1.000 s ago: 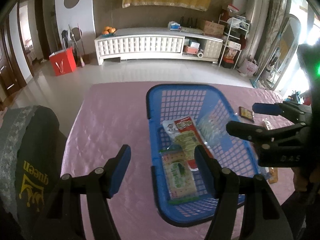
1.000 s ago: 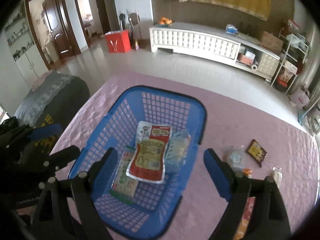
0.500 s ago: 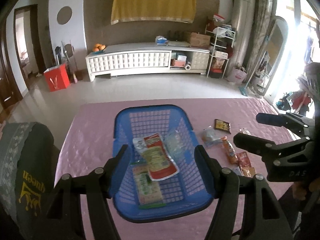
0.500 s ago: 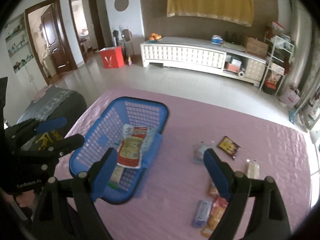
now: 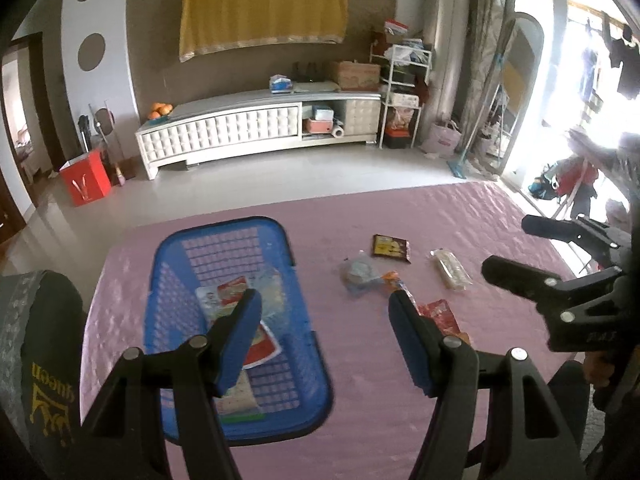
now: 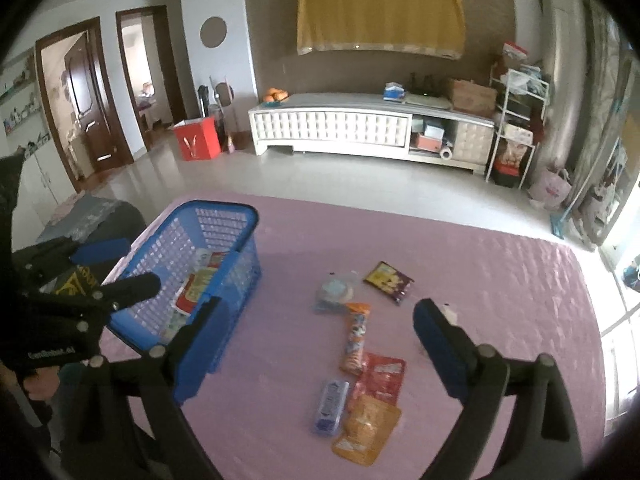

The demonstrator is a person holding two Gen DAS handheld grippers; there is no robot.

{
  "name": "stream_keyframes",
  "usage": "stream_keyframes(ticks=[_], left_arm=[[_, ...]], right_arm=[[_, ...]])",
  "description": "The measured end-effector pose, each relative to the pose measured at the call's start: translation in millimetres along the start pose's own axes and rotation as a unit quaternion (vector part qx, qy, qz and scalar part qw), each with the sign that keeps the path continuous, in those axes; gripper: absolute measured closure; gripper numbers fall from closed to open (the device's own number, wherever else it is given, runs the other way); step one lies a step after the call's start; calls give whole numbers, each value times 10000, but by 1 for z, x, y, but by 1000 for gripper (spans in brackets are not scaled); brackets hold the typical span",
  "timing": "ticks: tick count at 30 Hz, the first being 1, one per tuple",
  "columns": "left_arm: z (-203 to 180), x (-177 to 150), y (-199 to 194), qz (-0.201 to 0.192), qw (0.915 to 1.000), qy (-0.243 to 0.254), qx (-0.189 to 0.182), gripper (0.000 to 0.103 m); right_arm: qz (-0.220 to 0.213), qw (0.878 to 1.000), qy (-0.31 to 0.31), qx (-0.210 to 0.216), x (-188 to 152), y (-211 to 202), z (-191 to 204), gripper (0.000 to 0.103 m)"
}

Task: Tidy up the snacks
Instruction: 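Move both grippers away from the basket over the remaining snacks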

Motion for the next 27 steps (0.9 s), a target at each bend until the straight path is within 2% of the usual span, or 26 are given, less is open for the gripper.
stream_keyframes(ticks=[3,6,9,15,20,21,27], left_arm=[[-20,-2,11,52,9998,166,-51,33],[-38,-2,21,98,9995,286,-76,33],[-55,-1,34,172,9990,396,-62,22],[-83,0,60,274,9976,640,-47,20],[-99,0,88,429,9962,759,-30,7],[-100,-1,93,472,9958,790,-16,0],[-104,-8,139,793,9945,683,-34,0]], right_arm=[[94,9998,142,-91,-8,2,-22,7],[124,9993,342,39,-18,0,-44,7],[152,9988,468,49,-22,1,-59,7],[278,9980,537,-171,-35,12,-88,7],[422,9967,670,-178,-48,31,-110,7],[498,9959,726,-214,-52,39,-116,7],[890,9912,917,-342,-65,80,-139,7]])
Point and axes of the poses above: each gripper's, at about its wrist camera, not at the fingertips, and y roughly the way its jaws point, z to its left, x to its top, the point moved 9 cm from there along y, roughly the way its jaws point, and after that the axes turned 8 degrees about -x, right-handed, at the moved point
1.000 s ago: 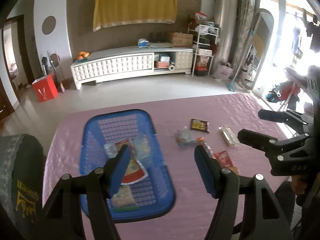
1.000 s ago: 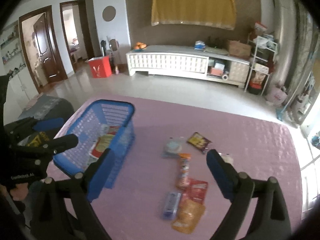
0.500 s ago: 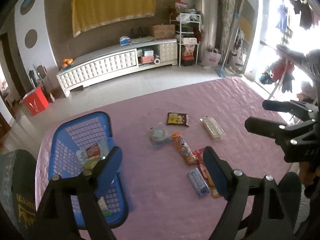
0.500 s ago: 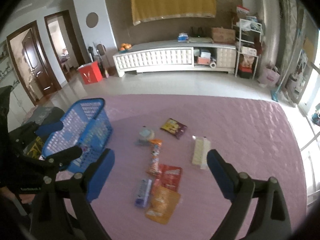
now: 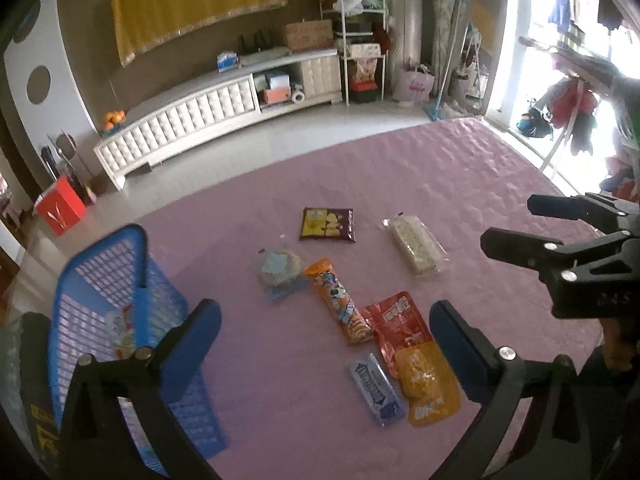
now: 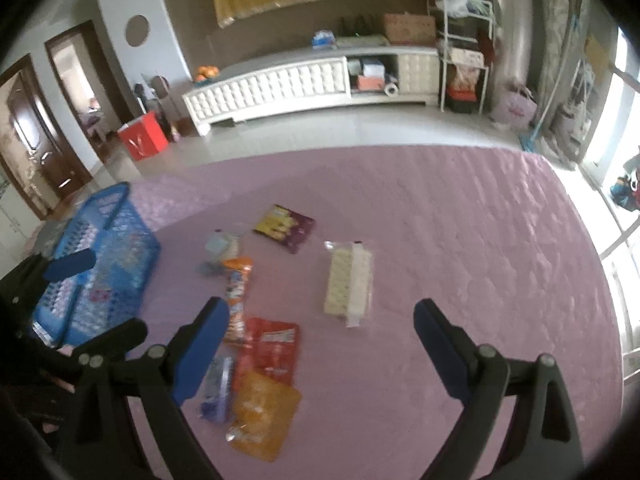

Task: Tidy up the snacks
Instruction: 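Move both grippers away from the basket over the remaining snacks, then grasp the orange-and-blue snack with the left gripper while the right grasps the clear cracker sleeve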

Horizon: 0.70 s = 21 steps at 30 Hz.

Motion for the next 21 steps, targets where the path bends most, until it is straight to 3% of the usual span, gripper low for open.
stream_keyframes(ticks=[9,13,21], left_arm=[[19,-2,60,347,9987,-365,116,0],[29,-7,84,530,9966,-628,27,0],[33,-22,122,891,9914,-917,-276,0]], right_arm=[[395,9992,-15,26,0,65,-9,7],[428,9988,-105,-224,2,86,-12,7],[671,9976,-96,139,-10,114,-9,7]])
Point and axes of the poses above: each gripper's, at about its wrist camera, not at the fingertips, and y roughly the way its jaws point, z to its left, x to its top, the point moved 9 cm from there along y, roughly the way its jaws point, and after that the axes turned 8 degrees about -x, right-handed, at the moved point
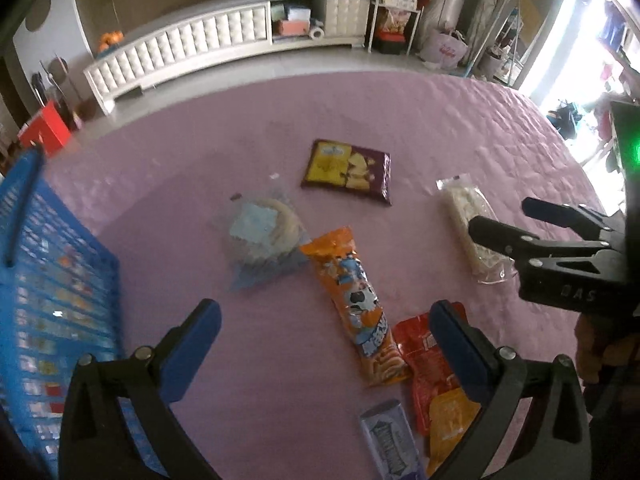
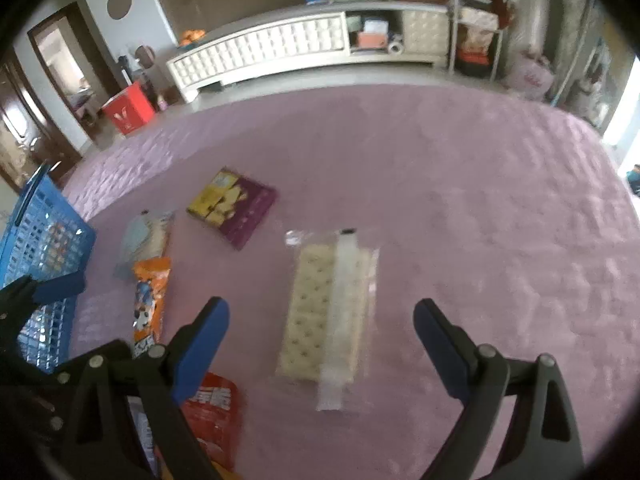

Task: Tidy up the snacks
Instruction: 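Grasp the orange-and-blue snack with the left gripper while the right grasps the clear cracker sleeve, then carry both held snacks over the basket and open the left gripper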

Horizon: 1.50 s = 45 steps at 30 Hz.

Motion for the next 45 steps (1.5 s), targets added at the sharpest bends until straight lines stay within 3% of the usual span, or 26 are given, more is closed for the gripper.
stream_keyframes(ticks=[8,12,14,16,19,22,32,36,45], left_arm=[[6,0,21,112,9997,-178,133,0],[4,1,26,143,9995,-252,151,3],[3,2,26,163,9994,-247,203,12],[2,1,28,224,9991,-307,197,34],[2,-3,33,361,9982,-477,3,56],[1,-5,35,422,9979,-477,-64,70],[-14,-6,24,260,9996,-72,-29,88],[-17,-7,5,98,9997,-111,-172,89],[-23,-11,-67,-453,9986,-4,-272,89]], right_arm=[[30,9992,-234,-331,0,8,-1,8],[66,9994,-50,-326,-2,19,-8,8],[23,9993,-95,-358,-1,19,-9,8],[29,9992,-225,-331,-3,18,-4,11],[0,9990,-303,-342,-2,16,2,27],[-9,9986,-322,-416,-1,15,1,45],[-54,9995,-127,-281,-1,8,3,53],[-204,9996,111,-137,-3,-18,6,53],[-649,9975,-159,-244,-7,-101,36,53]])
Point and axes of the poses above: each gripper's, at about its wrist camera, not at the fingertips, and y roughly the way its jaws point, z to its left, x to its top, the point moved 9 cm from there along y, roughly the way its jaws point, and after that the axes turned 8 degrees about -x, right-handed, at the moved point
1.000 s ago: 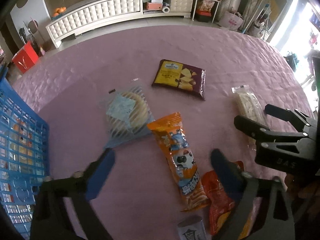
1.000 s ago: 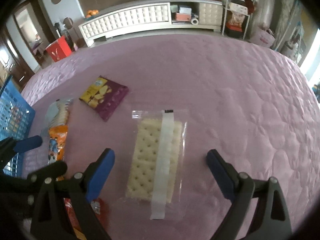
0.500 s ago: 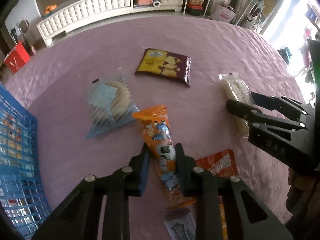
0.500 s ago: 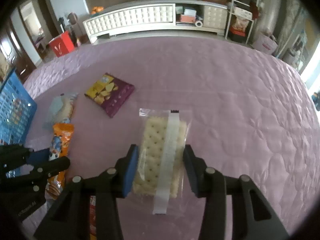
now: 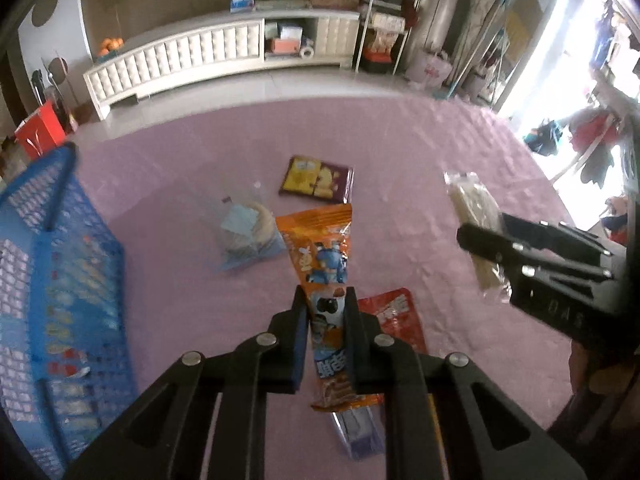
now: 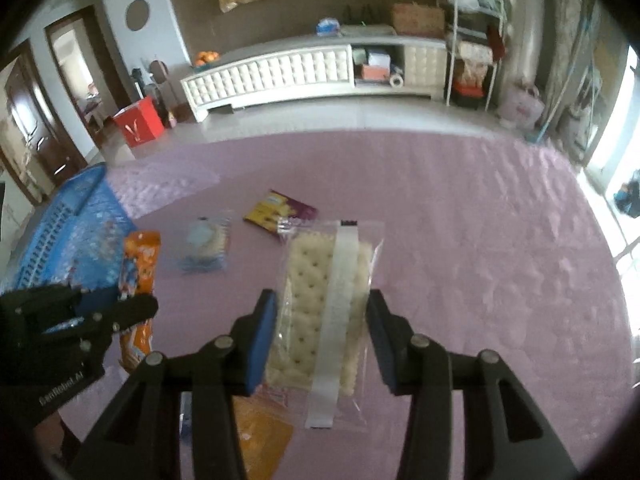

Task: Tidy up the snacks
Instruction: 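Carry both held snacks over the basket and open the left gripper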

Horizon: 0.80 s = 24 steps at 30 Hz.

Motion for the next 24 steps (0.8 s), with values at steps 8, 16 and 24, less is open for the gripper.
stream_keyframes(ticks=[8,16,24], left_arm=[[1,3,-86,-587,9980,156,158,89],[40,0,-163,-940,9951,120,297,89],[99,-12,-206,-1096,9926,-72,516,89]], right_arm=[[-387,9985,-384,23,26,-56,49,53],[-683,9953,-526,447,42,-93,114,53],[-594,9918,-801,796,36,-86,178,53]])
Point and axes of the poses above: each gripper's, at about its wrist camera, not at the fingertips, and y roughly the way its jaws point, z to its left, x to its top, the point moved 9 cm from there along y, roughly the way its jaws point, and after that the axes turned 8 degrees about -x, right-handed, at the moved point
